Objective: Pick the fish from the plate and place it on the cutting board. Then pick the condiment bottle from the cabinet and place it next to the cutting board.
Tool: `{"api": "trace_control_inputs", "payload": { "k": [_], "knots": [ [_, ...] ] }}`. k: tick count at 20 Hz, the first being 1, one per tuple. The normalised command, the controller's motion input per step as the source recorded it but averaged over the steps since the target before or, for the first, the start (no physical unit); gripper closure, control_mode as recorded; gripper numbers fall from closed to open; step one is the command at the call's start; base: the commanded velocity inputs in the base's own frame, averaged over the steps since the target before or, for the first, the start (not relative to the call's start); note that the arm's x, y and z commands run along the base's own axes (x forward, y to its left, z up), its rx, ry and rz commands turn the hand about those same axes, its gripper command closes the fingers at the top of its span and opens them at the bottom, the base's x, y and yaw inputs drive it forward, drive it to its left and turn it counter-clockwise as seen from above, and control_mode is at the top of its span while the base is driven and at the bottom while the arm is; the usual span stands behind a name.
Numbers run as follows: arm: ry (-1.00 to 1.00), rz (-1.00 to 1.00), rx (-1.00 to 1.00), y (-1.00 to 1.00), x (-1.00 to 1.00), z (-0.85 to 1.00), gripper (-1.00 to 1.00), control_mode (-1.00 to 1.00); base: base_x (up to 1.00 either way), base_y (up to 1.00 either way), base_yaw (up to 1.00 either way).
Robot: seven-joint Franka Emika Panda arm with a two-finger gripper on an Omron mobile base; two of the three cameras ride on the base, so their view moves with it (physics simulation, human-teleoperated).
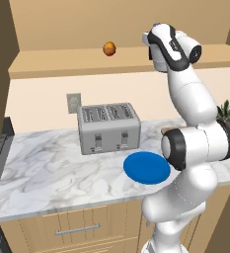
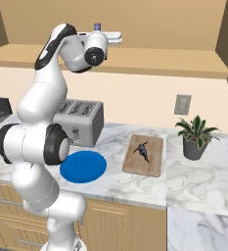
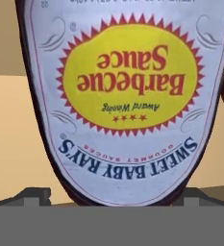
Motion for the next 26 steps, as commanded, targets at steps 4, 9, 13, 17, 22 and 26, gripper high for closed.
{"api": "trace_control_inputs", "payload": {
  "k": [4,9,13,17,22,26],
  "knots": [
    [0.00,0.00,0.00,0.00,0.00,0.00,-1.00,-1.00,0.00,0.00,0.00],
    [0.00,0.00,0.00,-0.04,-0.01,0.05,-1.00,-1.00,0.00,0.00,0.00],
    [0.00,0.00,0.00,-0.01,-0.01,0.05,-1.00,-1.00,0.00,0.00,0.00],
    [0.00,0.00,0.00,0.00,-0.04,0.02,-1.00,-1.00,0.00,0.00,0.00],
    [0.00,0.00,0.00,0.00,-0.10,0.00,-1.00,-1.00,0.00,0.00,0.00],
    [0.00,0.00,0.00,-0.04,-0.16,0.00,-1.00,-1.00,0.00,0.00,0.00]
  ]
}}
